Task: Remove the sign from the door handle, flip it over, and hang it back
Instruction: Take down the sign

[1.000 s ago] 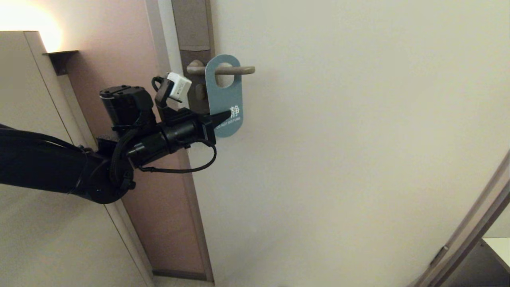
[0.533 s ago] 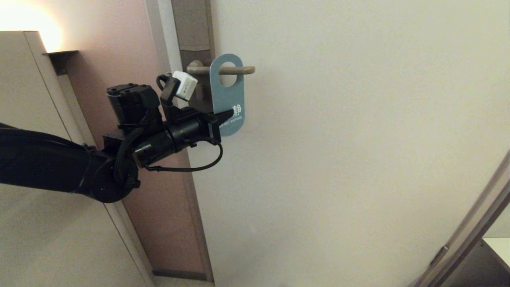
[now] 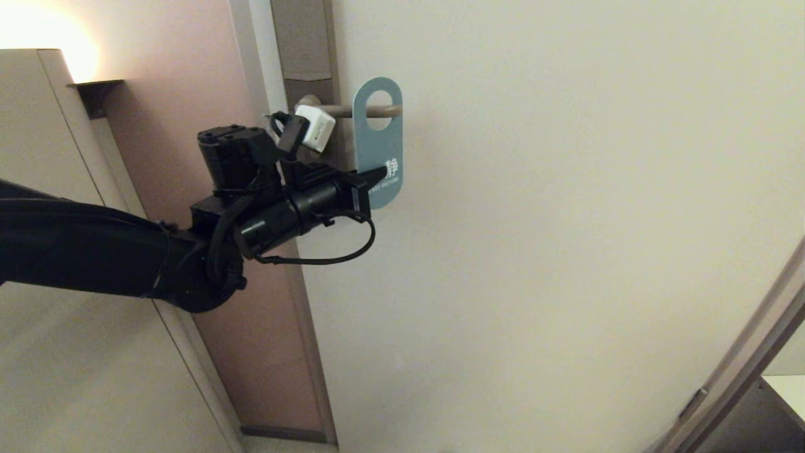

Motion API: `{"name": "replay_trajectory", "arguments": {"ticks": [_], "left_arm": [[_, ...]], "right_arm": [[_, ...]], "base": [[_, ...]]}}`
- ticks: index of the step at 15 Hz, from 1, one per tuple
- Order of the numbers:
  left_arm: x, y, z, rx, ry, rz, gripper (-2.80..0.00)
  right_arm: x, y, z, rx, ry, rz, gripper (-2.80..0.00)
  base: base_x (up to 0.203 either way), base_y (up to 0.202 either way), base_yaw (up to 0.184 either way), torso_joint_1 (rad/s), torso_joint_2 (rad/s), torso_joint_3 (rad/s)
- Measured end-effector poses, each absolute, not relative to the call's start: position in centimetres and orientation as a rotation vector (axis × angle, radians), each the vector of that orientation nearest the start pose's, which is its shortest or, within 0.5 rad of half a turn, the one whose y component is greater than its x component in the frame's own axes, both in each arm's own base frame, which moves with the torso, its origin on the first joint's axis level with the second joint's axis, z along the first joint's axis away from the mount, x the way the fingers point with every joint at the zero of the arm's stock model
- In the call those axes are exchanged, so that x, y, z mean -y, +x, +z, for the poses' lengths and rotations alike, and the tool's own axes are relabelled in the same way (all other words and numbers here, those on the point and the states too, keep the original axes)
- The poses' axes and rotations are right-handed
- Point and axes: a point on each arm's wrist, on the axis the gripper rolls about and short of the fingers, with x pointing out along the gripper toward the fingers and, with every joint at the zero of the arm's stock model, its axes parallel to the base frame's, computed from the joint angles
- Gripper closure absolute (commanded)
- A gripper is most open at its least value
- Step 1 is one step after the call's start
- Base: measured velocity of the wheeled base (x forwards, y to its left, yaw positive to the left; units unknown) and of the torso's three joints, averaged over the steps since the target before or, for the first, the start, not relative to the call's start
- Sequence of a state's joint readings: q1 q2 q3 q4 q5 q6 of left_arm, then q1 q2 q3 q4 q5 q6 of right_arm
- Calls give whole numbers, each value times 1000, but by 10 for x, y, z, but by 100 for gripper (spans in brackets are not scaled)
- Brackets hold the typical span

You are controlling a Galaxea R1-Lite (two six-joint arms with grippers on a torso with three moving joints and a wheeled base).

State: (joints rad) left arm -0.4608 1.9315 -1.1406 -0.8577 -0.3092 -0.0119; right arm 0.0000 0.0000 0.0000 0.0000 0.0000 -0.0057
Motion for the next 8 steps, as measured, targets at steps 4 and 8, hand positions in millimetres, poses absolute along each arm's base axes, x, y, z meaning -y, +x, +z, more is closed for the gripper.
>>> {"name": "replay_trajectory", "arguments": {"ticks": [4,8], "left_arm": [[183,340,214,58,-18,-779,0],[189,337,213,55,-20,-797,0]], "right_arm": [[0,-23,75,0,-6,0,0],[0,-23,75,0,-5,0,0]], "base": [[0,0,0,0,0,0],[0,0,0,0,0,0]]}}
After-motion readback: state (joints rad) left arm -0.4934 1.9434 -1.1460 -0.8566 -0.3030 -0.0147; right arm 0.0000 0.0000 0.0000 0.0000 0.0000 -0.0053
